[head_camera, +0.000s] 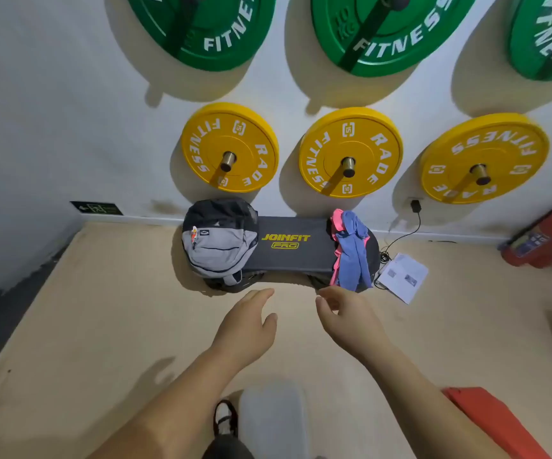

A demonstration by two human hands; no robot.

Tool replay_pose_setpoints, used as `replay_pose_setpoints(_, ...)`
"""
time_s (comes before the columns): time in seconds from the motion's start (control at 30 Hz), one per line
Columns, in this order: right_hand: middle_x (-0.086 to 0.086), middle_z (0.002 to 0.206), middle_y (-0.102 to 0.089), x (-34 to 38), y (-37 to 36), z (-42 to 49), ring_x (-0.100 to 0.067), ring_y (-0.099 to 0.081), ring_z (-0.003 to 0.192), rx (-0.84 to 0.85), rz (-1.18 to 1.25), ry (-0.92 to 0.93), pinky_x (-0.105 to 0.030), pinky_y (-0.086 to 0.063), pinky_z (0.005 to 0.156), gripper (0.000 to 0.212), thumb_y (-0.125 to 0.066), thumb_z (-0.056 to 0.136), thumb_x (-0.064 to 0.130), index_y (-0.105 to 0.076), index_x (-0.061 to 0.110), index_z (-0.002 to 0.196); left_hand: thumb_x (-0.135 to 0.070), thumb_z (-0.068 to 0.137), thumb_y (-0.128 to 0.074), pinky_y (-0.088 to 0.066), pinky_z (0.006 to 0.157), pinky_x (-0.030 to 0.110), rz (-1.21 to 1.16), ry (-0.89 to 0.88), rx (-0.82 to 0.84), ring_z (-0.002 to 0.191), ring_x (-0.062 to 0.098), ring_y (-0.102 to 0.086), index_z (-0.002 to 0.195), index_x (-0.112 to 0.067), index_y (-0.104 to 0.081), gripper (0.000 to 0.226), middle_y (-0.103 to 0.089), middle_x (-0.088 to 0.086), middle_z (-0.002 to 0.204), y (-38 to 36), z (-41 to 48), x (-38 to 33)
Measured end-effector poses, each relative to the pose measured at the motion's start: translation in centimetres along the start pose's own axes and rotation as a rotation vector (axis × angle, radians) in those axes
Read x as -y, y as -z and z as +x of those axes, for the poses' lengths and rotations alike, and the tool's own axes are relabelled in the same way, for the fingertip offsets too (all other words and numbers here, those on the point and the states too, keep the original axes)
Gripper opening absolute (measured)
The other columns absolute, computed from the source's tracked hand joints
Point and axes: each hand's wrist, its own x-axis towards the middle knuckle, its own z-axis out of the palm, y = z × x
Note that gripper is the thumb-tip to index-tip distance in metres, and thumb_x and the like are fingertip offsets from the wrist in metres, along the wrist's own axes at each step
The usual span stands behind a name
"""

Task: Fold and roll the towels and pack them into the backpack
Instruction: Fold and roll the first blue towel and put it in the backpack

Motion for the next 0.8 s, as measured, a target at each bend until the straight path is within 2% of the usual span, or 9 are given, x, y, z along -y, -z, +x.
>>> replay_pose_setpoints(0.13, 0.008, 0.113, -0.074, 0.8, -0.5, 6.2, -0.009, -0.067, 0.101, 0.047, 0.006, -0.06, -0.03, -0.054, 0.087, 0.033, -0.053, 0.098, 0.036, -0.069, 0.022, 0.123, -0.025, 0.097, -0.058, -0.043, 0.108, 0.033, -0.042, 0.024, 0.012, 0.133, 0.015, -0.051, 0.147, -0.019, -0.049, 0.051, -0.053, -0.007, 0.147, 0.8, 6.5, 1.8)
replay_pose_setpoints(0.27, 0.011, 0.106, -0.074, 1.7, -1.1, 13.3, -0.007, -0.066, 0.096, 0.012, -0.006, -0.13, -0.027, -0.053, 0.081, 0.028, -0.052, 0.098, 0.036, -0.071, 0.024, 0.115, -0.024, 0.097, -0.058, -0.044, 0.105, 0.033, -0.081, -0.013, 0.043, 0.13, 0.013, -0.052, 0.144, -0.022, -0.051, 0.048, -0.055, -0.008, 0.141, 2.0, 14.7, 3.2)
replay_pose_setpoints(0.47, 0.012, 0.09, -0.072, 1.7, -1.3, 23.1, -0.007, -0.066, 0.085, 0.019, 0.028, -0.202, -0.032, -0.057, 0.077, 0.021, -0.05, 0.097, 0.034, -0.07, 0.027, 0.1, -0.027, 0.097, -0.057, -0.048, 0.104, 0.036, -0.042, -0.021, 0.133, 0.127, 0.012, -0.056, 0.144, -0.023, -0.051, 0.048, -0.056, -0.01, 0.137, 2.4, 26.3, 5.1)
replay_pose_setpoints(0.67, 0.0, 0.072, -0.067, -5.7, 1.2, 34.0, -0.015, -0.06, 0.064, 0.052, 0.067, -0.26, -0.039, -0.055, 0.066, 0.027, -0.047, 0.095, 0.035, -0.065, 0.019, 0.084, -0.03, 0.095, -0.057, -0.049, 0.101, 0.031, 0.003, -0.036, 0.197, 0.123, 0.01, -0.057, 0.142, -0.024, -0.053, 0.047, -0.057, -0.013, 0.134, -2.6, 37.7, 2.4)
replay_pose_setpoints(0.73, -0.002, 0.068, -0.067, -10.0, 1.5, 38.2, -0.017, -0.059, 0.062, 0.066, 0.099, -0.262, -0.042, -0.056, 0.067, 0.029, -0.043, 0.091, 0.037, -0.06, 0.017, 0.076, -0.029, 0.095, -0.059, -0.048, 0.102, 0.03, 0.011, -0.03, 0.197, 0.121, 0.007, -0.058, 0.141, -0.024, -0.055, 0.047, -0.058, -0.014, 0.134, -5.7, 41.7, 1.6)
replay_pose_setpoints(0.8, -0.001, 0.069, -0.07, -13.9, 1.2, 42.6, -0.018, -0.064, 0.065, 0.069, 0.126, -0.269, -0.042, -0.059, 0.068, 0.029, -0.042, 0.092, 0.036, -0.06, 0.017, 0.08, -0.028, 0.094, -0.06, -0.047, 0.104, 0.029, 0.03, -0.03, 0.184, 0.122, 0.007, -0.058, 0.142, -0.024, -0.056, 0.048, -0.058, -0.014, 0.137, -9.2, 45.5, 1.5)
